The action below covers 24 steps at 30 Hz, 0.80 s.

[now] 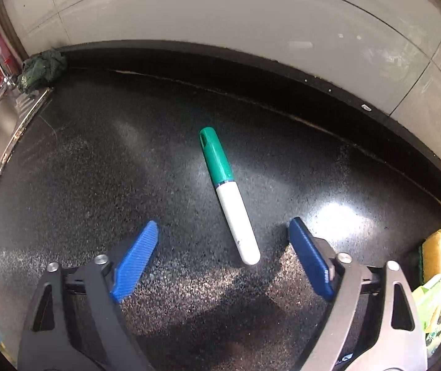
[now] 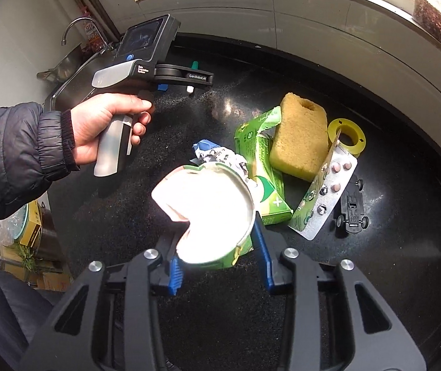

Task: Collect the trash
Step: 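Carry the green marker and green-white paper cup over the trash bin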

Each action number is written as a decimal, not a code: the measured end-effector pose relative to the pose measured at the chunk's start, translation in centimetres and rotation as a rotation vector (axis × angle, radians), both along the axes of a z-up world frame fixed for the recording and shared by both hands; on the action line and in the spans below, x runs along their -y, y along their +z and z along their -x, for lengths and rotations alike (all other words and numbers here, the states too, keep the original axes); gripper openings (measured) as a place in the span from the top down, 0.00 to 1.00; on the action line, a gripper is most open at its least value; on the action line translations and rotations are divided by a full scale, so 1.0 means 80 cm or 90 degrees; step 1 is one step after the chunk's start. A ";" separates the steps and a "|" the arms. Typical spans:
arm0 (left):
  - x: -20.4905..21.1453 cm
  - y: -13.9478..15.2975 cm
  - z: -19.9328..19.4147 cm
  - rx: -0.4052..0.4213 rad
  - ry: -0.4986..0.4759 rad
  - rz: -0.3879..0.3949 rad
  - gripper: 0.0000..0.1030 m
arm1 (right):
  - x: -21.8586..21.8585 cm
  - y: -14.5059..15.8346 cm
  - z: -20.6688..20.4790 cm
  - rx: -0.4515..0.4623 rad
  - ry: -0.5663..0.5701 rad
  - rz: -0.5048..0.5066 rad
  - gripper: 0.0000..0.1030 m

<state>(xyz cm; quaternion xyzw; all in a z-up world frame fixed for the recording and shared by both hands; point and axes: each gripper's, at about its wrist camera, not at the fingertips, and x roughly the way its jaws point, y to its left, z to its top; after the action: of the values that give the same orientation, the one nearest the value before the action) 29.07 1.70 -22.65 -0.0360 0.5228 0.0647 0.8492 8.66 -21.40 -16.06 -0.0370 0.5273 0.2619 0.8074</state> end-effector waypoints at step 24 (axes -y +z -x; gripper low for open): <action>0.018 0.125 0.253 0.065 -0.074 0.009 0.89 | 0.005 0.079 0.096 0.107 0.003 -0.017 0.66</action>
<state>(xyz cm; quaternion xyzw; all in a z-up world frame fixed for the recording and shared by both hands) 8.84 0.29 -12.66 -0.0148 0.4807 0.0098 0.8767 0.97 -21.79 -9.71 -0.0490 0.4542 0.2666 0.8487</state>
